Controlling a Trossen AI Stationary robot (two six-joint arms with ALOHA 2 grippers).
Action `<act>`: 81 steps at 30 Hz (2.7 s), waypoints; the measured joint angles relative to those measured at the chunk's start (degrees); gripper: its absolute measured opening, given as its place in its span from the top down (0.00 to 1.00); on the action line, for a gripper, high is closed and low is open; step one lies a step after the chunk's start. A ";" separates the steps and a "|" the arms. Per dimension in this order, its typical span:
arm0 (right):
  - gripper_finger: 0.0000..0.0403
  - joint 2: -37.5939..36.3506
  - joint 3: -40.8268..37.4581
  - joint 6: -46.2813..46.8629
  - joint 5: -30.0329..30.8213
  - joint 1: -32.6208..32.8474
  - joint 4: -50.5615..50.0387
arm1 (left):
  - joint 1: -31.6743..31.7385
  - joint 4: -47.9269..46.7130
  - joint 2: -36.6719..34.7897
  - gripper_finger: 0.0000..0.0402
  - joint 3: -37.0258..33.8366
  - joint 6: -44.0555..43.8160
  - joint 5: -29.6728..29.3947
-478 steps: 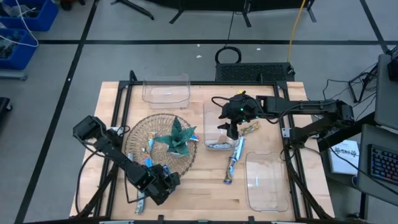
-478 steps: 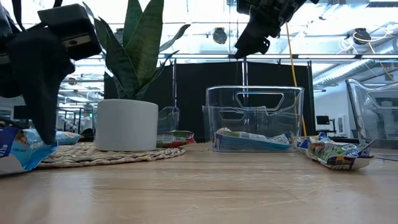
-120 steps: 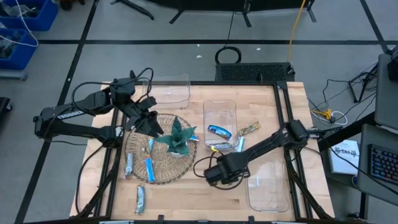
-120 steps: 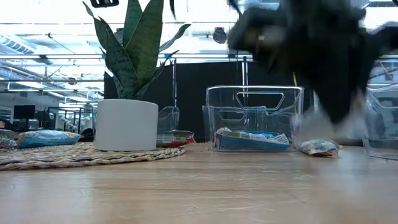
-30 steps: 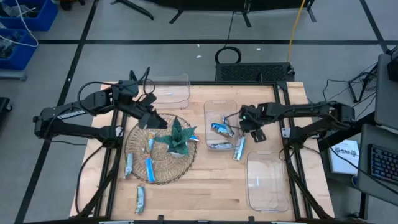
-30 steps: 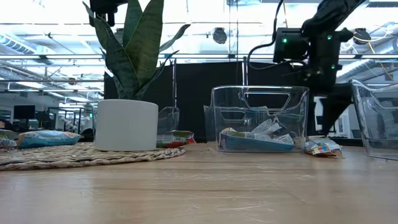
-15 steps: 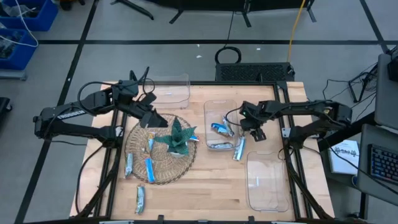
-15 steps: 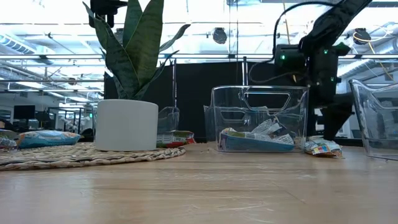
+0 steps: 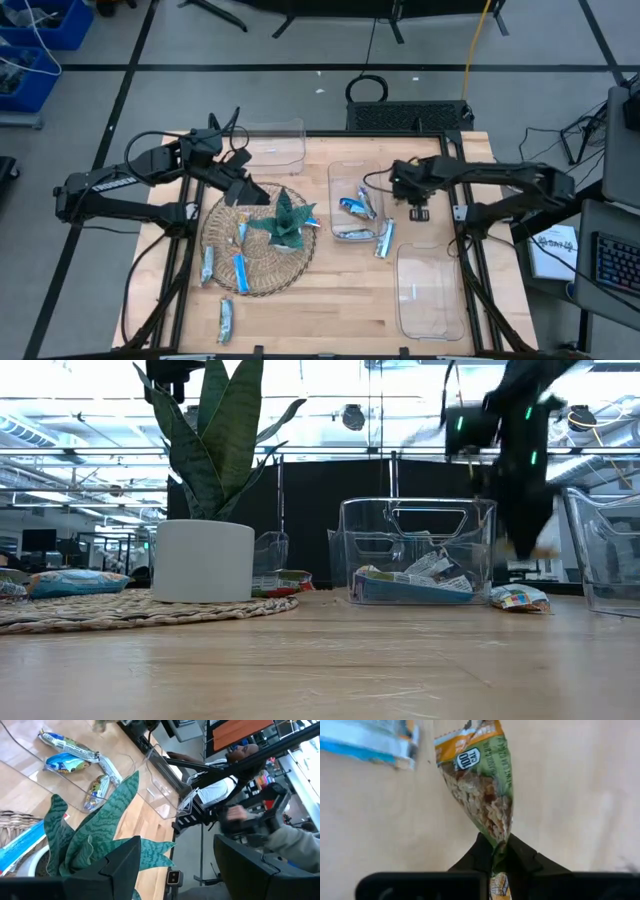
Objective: Pick and place Granola Bars by type
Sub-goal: Put the orange granola bar into the bottom transparent bin
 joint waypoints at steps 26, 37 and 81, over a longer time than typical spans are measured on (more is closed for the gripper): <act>0.99 -2.12 2.37 68.35 -7.17 54.65 -0.72 | 0.02 0.02 0.01 0.37 0.00 2.22 2.84; 0.76 -2.68 -9.07 70.05 -19.85 52.46 12.79 | 0.00 0.04 0.00 0.37 0.00 2.25 3.07; 0.56 0.35 -4.70 -23.80 -11.08 16.70 16.12 | 0.00 0.02 0.02 0.37 0.00 -0.77 1.01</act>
